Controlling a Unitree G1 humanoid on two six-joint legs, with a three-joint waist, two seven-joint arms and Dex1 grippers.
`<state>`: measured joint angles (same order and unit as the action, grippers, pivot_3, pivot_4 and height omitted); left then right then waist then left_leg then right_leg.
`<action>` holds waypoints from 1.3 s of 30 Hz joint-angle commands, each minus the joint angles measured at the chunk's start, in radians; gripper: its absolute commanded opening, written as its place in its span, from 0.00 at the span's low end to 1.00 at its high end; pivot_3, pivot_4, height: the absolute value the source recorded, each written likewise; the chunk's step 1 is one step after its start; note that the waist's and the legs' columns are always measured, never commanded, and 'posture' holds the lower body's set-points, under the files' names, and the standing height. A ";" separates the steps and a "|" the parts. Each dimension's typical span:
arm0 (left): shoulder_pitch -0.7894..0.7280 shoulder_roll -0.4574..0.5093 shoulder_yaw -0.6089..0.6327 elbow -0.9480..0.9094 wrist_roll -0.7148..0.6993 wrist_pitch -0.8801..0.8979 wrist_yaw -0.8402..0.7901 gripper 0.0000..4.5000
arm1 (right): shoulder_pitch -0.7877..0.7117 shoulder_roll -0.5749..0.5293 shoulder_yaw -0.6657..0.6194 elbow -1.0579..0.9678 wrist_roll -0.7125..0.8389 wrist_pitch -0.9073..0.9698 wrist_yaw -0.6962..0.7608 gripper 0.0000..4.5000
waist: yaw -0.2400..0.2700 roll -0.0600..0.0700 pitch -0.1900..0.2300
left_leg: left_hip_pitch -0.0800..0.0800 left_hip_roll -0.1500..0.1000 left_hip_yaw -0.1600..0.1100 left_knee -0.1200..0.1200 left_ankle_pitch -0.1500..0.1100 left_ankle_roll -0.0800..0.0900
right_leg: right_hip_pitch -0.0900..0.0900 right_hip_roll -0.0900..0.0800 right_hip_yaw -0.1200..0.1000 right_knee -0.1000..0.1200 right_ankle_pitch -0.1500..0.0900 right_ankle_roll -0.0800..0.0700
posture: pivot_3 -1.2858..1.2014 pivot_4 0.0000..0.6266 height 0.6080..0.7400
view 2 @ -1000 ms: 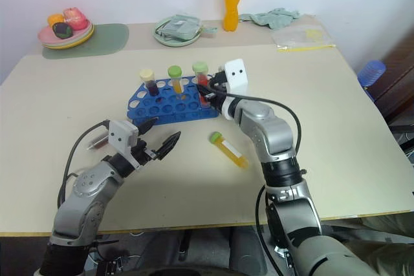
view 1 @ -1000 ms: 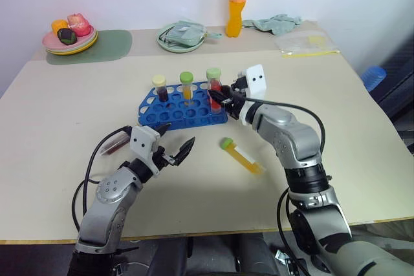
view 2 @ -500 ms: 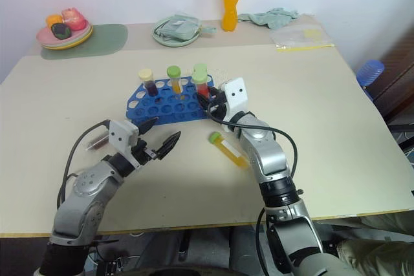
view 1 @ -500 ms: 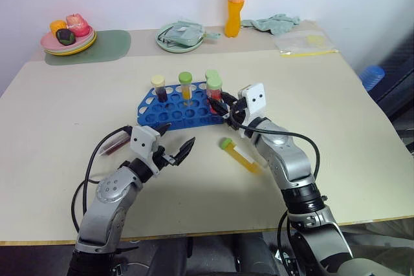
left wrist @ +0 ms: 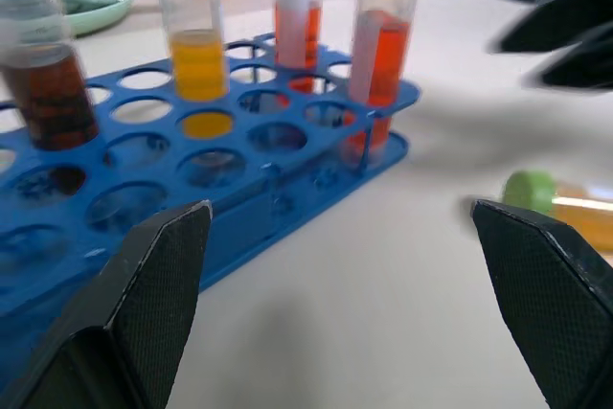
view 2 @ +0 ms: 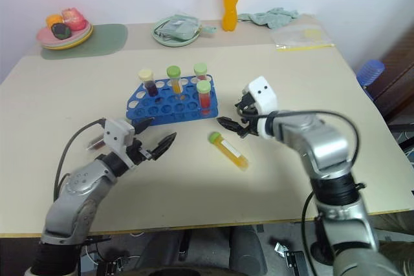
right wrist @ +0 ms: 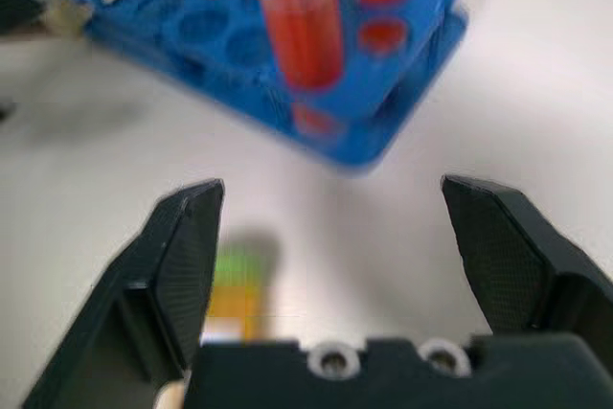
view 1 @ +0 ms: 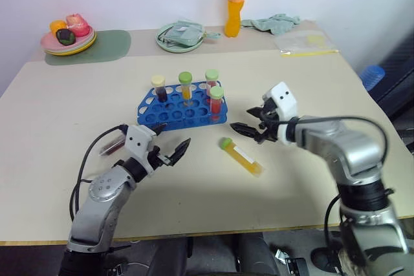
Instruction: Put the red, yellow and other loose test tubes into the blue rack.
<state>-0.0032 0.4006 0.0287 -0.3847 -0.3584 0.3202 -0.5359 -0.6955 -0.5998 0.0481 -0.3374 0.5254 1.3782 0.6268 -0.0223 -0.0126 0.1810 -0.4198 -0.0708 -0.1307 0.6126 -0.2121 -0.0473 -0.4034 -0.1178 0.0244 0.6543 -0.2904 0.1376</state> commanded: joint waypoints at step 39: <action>0.195 0.169 -0.140 -0.063 -0.052 -0.138 -0.392 1.00 | -0.185 -0.090 0.226 0.216 0.354 0.236 -0.362 0.89 | 0.006 0.001 0.000 | -0.004 0.000 0.000 0.001 -0.001 0.002 | -0.001 -0.002 -0.001 -0.003 0.000 0.000 | 0.52 0.24 1.00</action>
<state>0.1888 0.5662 -0.1059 -0.4124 -0.4031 0.1888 -0.9227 -0.8642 -0.6984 0.2971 -0.1137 0.8950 1.6085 0.2858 -0.0163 -0.0116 0.1813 -0.4241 -0.0710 -0.1307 0.6132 -0.2131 -0.0455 -0.4049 -0.1193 0.0231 0.6509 -0.2902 0.1379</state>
